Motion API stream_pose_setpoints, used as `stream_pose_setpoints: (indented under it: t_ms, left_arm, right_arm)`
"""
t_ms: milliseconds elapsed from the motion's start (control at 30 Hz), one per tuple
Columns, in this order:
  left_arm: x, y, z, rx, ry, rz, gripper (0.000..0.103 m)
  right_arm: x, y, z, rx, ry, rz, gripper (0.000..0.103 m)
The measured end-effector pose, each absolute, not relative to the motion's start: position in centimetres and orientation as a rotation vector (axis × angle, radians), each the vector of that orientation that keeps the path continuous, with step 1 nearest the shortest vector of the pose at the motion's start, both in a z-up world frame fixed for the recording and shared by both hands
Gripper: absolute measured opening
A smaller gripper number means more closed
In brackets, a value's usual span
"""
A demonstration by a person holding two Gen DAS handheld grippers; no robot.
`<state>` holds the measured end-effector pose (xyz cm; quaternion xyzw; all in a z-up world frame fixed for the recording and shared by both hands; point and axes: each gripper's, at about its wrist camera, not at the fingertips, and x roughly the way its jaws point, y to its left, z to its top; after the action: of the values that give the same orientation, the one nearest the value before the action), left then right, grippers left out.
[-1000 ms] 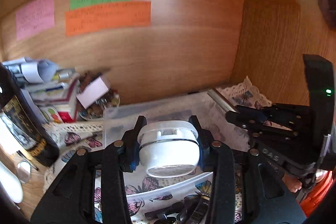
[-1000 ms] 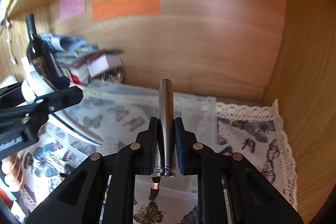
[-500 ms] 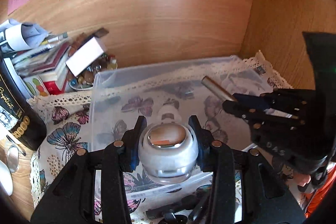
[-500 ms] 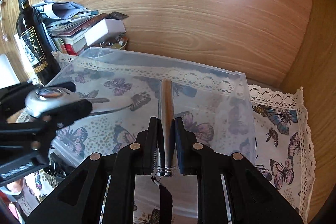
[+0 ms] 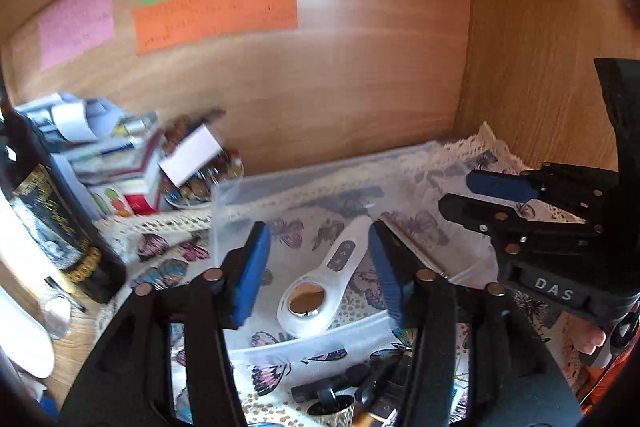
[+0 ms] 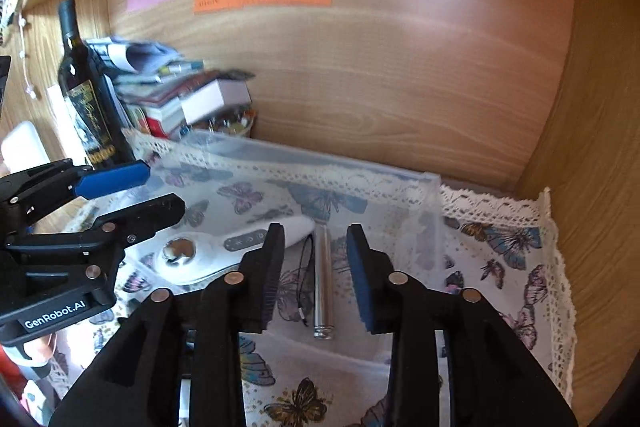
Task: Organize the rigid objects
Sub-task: 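Carry both items over the clear plastic box and open both tools to drop them, then grasp the ornate metal piece with the left tool while the right tool grasps the white travel adapter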
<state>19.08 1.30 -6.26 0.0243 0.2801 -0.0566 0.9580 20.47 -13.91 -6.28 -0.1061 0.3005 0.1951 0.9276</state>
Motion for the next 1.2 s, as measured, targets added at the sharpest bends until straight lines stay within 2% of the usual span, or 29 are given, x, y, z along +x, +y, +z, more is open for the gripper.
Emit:
stream_pose_setpoints:
  t_ms: [200,267,467,1000,1067,1200]
  left_arm:
    - [16.0,2.1,-4.1,0.038,0.502,-0.089,0.079]
    - [14.9,2.3,-3.7,0.038,0.482,-0.07,0.09]
    - [12.0,2.6,-3.9,0.054,0.466,-0.037,0.101]
    - [10.3,4.6,-11.9,0.016,0.726,-0.026,0.1]
    - [10.5,4.6,-12.8,0.006,0.764,-0.04,0.084]
    - [10.9,4.5,-13.7,-0.028,0.809,-0.083,0.076]
  right_arm:
    - [17.4,-14.6,-4.2,-0.198,0.529,0.405,0.048]
    - [16.4,-14.9,-3.8,-0.189,0.507,0.41,0.053]
    - [13.9,-15.6,-4.0,-0.175,0.498,0.423,0.055]
    - [11.9,-13.9,-11.1,-0.174,0.713,0.522,0.056]
    - [12.1,-13.4,-11.9,-0.175,0.737,0.528,0.056]
    - [12.6,-12.7,-13.1,-0.164,0.788,0.555,0.056]
